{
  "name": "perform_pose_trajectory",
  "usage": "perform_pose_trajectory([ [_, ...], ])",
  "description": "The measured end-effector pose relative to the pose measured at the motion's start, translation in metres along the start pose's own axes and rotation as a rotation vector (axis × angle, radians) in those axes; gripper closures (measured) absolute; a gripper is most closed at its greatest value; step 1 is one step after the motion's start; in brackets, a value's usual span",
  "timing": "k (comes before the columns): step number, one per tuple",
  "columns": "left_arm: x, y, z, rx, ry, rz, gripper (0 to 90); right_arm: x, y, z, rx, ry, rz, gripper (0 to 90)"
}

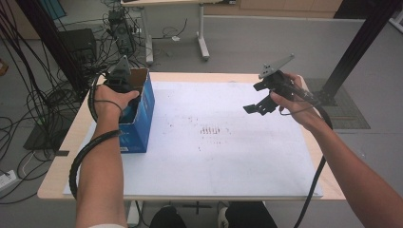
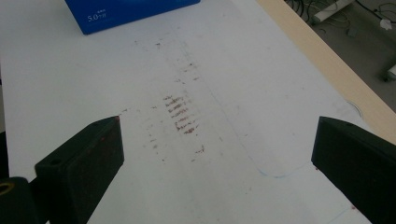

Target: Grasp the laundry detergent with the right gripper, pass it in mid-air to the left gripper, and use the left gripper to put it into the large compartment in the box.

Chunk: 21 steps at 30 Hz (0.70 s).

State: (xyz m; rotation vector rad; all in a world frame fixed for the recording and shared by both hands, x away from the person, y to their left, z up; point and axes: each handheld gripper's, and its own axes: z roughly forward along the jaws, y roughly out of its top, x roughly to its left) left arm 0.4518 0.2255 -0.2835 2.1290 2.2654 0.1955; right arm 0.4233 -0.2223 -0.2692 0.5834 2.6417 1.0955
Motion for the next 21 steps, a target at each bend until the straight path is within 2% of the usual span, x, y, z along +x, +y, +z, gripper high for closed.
perform_pose_trajectory([
  [21,-0.0009,-0.0001,-0.0001,-0.005,0.004,0.008,35.5,-0.0011,0.0036,-0.0067,0.028,-0.026,-0.025,2.3],
])
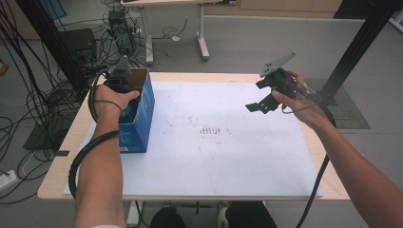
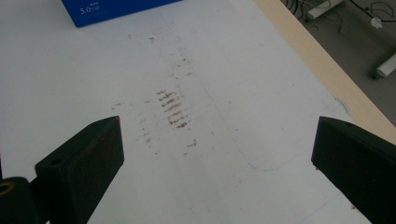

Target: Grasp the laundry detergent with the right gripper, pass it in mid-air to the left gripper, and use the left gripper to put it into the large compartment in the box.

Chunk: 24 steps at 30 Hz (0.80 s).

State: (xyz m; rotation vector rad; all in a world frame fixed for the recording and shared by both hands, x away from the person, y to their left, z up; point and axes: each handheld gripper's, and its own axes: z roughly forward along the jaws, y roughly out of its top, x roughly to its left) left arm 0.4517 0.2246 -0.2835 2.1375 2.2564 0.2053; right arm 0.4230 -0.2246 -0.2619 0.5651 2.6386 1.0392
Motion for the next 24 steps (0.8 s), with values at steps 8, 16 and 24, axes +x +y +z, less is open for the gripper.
perform_pose_trajectory([
  [8,0.0000,-0.0001,-0.0001,-0.001,0.001,0.001,35.5,0.0001,0.0016,0.0001,0.002,-0.001,-0.005,2.3],
  [16,-0.0004,0.0004,-0.0002,0.001,0.001,0.002,35.5,-0.0006,0.0011,-0.0015,0.005,-0.005,0.001,2.3],
  [24,-0.0009,0.0004,-0.0002,0.002,0.005,0.005,35.6,0.0004,0.0010,-0.0014,0.006,-0.003,-0.003,2.3],
])
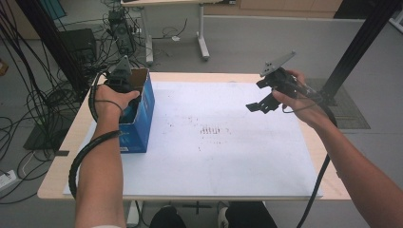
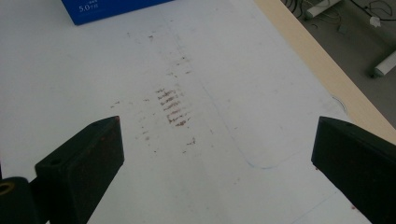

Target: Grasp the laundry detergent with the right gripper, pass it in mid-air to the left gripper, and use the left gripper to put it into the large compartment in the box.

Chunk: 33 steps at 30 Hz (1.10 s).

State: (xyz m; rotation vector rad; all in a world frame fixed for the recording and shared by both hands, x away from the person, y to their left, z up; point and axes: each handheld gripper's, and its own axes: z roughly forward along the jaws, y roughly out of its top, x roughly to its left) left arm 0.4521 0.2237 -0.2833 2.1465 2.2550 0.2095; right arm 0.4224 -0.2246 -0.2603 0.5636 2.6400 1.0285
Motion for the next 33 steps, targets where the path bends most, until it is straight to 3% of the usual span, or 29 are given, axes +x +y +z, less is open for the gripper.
perform_pose_trajectory([
  [33,-0.0028,0.0000,0.0006,0.001,0.020,0.008,35.8,-0.0001,-0.0009,0.0017,0.002,0.001,-0.003,2.3],
])
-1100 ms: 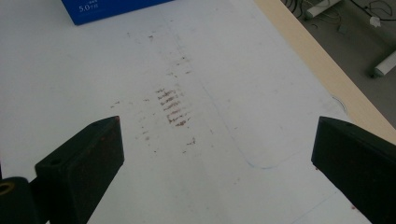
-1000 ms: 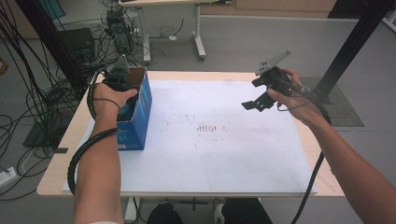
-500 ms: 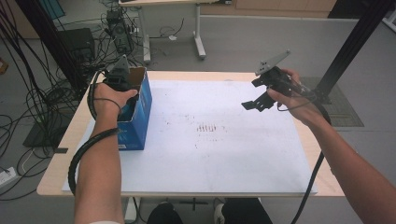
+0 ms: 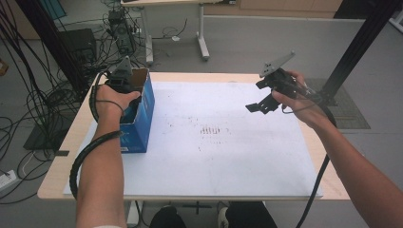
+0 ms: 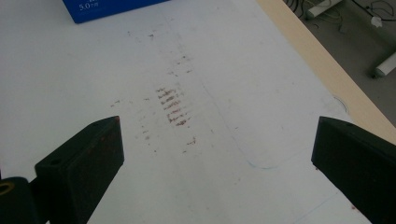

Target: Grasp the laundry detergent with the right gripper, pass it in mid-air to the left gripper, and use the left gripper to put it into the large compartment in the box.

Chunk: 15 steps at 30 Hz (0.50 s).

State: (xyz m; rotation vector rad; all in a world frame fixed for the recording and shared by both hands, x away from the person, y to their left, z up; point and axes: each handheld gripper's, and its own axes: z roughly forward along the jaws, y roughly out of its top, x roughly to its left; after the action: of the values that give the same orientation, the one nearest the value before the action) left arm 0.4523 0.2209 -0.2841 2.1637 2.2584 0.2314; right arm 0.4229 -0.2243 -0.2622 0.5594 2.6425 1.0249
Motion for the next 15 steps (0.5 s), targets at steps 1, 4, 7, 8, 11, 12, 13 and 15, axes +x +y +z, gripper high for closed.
perform_pose_trajectory([
  [1,-0.0001,0.0000,0.0000,0.000,0.001,0.000,35.8,-0.0002,0.0001,-0.0002,-0.001,0.000,0.001,2.3],
  [4,-0.0002,0.0001,0.0000,0.001,0.001,0.000,35.7,-0.0003,0.0001,-0.0006,-0.003,0.000,0.001,2.3],
  [7,-0.0005,0.0003,0.0001,0.001,0.002,0.001,35.7,-0.0004,0.0000,-0.0007,-0.004,0.000,0.001,2.3],
  [8,-0.0006,0.0004,0.0000,0.002,0.003,0.002,35.8,-0.0004,-0.0001,-0.0006,-0.003,0.001,0.000,2.3],
  [11,-0.0008,0.0005,0.0001,0.001,0.004,0.001,35.7,-0.0007,-0.0004,-0.0007,-0.004,0.001,0.000,2.3],
  [12,-0.0008,0.0005,0.0001,0.001,0.004,0.001,35.7,-0.0008,-0.0006,-0.0006,-0.004,0.002,-0.001,2.3],
  [13,-0.0007,0.0005,0.0002,0.000,0.004,0.001,35.7,-0.0008,-0.0006,-0.0006,-0.006,0.003,0.000,2.3],
  [15,-0.0006,0.0005,0.0002,-0.001,0.003,0.000,35.7,-0.0008,-0.0009,-0.0007,-0.006,0.003,0.005,2.3],
])
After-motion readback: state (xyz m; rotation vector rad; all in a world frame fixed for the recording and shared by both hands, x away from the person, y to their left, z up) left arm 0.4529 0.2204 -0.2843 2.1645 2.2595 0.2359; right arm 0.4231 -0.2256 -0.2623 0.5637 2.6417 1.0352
